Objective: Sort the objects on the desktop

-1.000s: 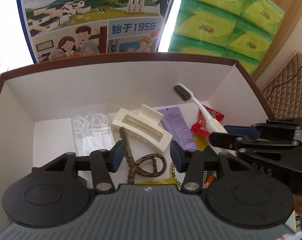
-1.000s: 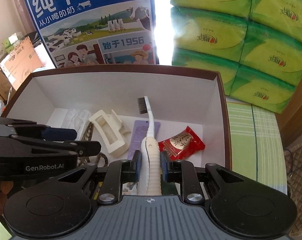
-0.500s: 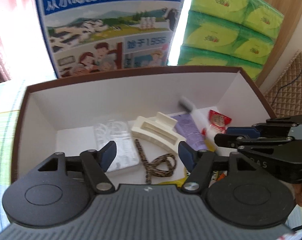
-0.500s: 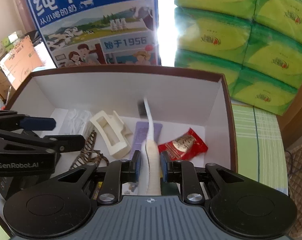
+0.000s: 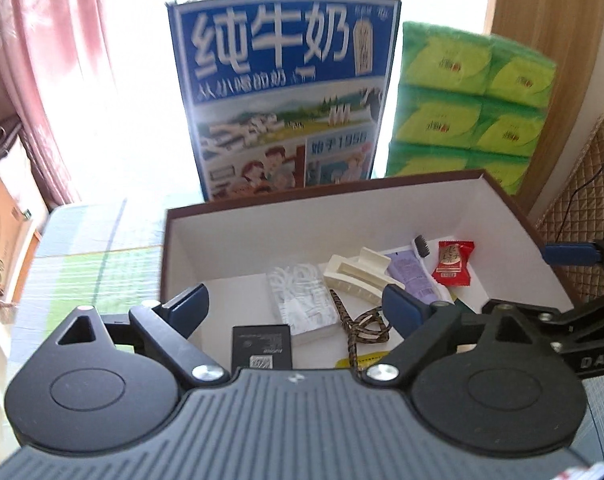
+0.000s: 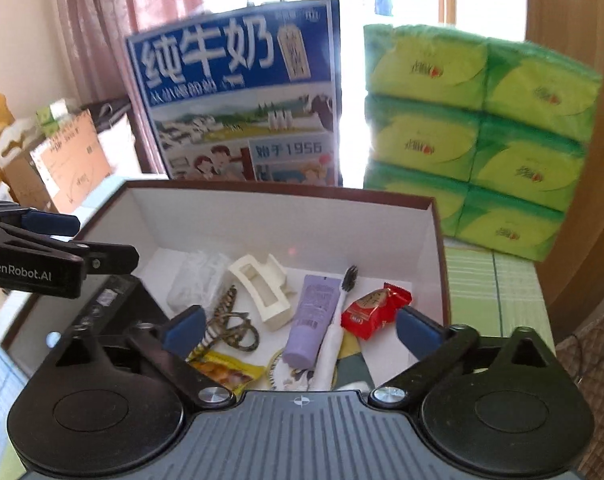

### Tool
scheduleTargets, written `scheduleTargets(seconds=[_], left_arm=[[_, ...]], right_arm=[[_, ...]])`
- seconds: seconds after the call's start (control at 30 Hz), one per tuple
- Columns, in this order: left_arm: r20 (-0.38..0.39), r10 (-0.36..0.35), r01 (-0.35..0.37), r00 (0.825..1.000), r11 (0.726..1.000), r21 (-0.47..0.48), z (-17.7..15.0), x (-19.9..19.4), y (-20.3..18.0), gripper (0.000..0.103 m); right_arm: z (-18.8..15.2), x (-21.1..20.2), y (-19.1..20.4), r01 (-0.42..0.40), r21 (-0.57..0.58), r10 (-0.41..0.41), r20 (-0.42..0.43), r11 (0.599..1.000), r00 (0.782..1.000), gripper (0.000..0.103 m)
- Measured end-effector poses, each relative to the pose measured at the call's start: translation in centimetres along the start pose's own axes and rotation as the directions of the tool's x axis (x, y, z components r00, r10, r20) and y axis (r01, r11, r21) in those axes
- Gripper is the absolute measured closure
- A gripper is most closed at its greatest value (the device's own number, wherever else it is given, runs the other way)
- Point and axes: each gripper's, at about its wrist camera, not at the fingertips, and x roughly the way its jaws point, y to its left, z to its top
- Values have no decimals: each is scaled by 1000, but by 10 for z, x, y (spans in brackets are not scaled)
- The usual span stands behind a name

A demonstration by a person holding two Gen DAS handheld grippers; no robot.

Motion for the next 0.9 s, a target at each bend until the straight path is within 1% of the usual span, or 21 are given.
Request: scheduleTargets(seconds=[0.1, 0.23, 0.33, 0.5, 0.6, 0.7, 0.9], left_arm=[[40, 12, -12, 999, 1000, 4, -9, -24, -1, 4], [90, 49, -51, 995, 999, 14, -26, -57, -4, 1], [108, 55, -54, 993, 999, -9, -39, -82, -3, 1], [76, 42, -35, 996, 996, -84, -67, -121, 2, 1], [54, 31, -25, 998, 994, -110, -86, -145, 3, 1], [34, 19, -15, 999, 993, -113, -104, -167, 3, 1], [5, -3, 3, 1000, 994, -106, -136, -202, 2, 1]], right_arm=[[-7, -20, 5, 6, 10, -6, 9, 1000, 1000, 2], [-18, -45, 19, 42, -13, -42, 25, 999, 999, 2], [-28, -64, 29, 67, -22, -66, 40, 997, 997, 2], [-51, -94, 49, 94, -6, -94, 55, 996, 994, 2], [-65, -111, 62, 97, 7, -98, 55, 995, 994, 2], [-79, -128, 76, 96, 25, -97, 45, 995, 994, 2], [-107, -157, 99, 121, 56, -123, 31, 991, 992, 2]])
